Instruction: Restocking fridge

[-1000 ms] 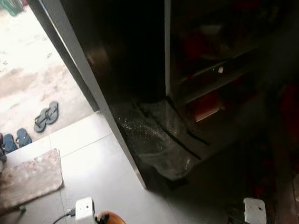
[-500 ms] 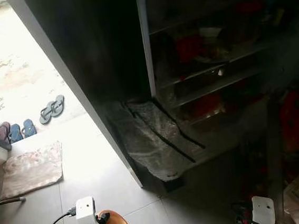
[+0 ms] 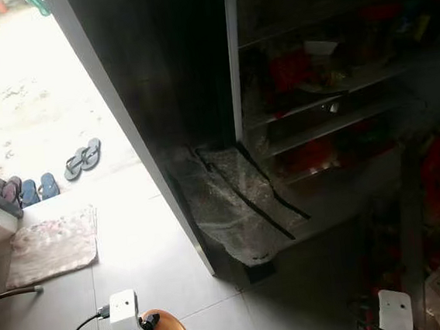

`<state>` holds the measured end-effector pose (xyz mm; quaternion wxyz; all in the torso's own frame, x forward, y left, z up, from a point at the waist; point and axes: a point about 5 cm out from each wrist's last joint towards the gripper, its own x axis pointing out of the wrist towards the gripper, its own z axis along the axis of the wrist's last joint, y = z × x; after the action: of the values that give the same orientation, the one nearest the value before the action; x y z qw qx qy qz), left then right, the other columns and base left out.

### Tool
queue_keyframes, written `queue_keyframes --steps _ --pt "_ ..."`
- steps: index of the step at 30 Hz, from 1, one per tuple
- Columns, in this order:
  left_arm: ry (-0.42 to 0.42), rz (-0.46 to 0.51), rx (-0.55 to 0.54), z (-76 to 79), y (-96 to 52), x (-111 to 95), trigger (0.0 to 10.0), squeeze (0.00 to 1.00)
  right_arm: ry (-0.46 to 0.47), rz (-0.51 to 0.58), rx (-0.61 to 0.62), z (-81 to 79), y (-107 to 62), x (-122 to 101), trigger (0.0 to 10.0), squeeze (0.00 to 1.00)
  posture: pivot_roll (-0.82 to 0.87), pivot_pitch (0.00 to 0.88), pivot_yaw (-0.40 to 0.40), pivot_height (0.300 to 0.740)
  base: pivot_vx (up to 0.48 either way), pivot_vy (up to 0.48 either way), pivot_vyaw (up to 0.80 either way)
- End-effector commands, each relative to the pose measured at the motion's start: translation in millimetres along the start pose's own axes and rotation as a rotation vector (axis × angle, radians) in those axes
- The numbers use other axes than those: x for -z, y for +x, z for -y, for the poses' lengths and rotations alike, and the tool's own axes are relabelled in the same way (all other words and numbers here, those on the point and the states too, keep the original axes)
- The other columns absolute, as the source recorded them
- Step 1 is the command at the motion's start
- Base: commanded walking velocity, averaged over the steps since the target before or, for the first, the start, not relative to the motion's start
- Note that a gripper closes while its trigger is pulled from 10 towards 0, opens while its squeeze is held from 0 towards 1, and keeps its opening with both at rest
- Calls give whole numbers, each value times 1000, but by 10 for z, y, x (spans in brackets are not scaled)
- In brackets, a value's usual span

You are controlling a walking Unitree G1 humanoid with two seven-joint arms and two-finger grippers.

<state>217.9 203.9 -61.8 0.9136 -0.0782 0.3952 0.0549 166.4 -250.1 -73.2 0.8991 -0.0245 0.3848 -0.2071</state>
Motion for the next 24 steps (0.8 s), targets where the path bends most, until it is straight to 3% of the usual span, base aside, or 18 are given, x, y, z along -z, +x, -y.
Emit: queue_keyframes --steps 1,12,19,24 --pt "7 -129 -17 -60 -75 342 10000 0 -10 -31 39 103 -31 112 10000 0 -86 200 76 740 0 0 0" --pt "9 -129 -18 -72 -77 341 10000 0 -54 -12 102 335 -35 115 10000 0 -81 203 80 740 0 0 0" --pt "13 -128 -16 -77 -76 332 10000 0 -127 -34 192 809 -111 223 10000 0 -91 210 84 740 0 0 0" --pt "15 -128 -10 -64 -74 332 10000 0 -142 -70 232 1001 -184 333 10000 0 -99 209 84 740 0 0 0"
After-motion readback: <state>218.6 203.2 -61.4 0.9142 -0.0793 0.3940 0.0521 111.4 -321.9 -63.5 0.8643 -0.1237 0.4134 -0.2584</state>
